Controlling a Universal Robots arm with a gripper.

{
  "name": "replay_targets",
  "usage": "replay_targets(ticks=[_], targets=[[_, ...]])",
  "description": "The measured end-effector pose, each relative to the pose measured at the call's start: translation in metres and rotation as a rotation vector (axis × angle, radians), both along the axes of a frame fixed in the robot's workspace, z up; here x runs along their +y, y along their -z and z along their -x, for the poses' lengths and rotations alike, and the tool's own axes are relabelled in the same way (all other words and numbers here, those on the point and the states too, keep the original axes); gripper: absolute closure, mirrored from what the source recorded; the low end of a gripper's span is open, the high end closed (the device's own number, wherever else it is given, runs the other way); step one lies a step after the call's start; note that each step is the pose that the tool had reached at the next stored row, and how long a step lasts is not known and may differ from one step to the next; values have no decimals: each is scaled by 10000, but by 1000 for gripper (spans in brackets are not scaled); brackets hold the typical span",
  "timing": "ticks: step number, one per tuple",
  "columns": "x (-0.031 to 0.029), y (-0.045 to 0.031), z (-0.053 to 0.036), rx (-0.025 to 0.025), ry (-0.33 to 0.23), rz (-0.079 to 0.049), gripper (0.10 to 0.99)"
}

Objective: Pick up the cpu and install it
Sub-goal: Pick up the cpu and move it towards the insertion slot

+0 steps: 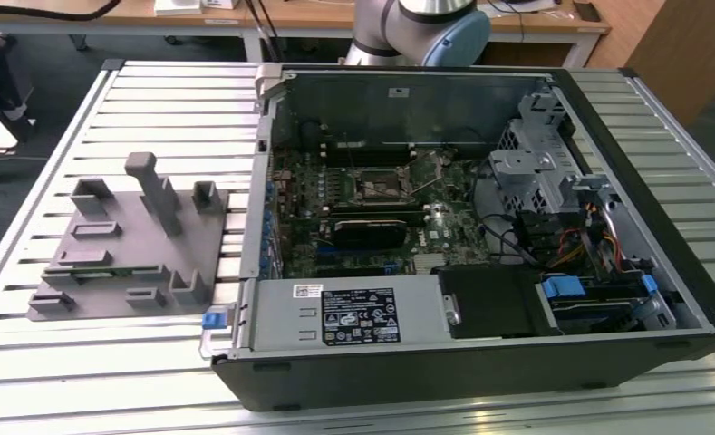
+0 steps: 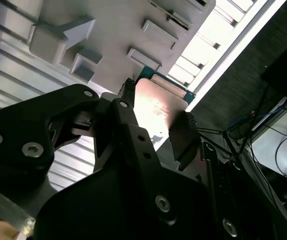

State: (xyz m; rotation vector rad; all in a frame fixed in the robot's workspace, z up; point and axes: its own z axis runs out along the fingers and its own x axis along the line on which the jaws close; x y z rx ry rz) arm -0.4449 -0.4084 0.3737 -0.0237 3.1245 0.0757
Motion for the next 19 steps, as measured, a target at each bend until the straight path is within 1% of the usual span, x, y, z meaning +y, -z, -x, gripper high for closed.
replay_targets(ticks=[3, 5, 8, 14, 16, 19], targets=[[4, -99, 1, 2, 0, -12, 561], [9, -129, 1, 0, 1, -22, 561], [17, -130, -2, 0, 2, -41, 561], [19, -128, -39, 4, 1, -44, 561], [19, -127, -89, 12, 1, -45, 561], [19, -125, -217, 22, 1, -45, 561]])
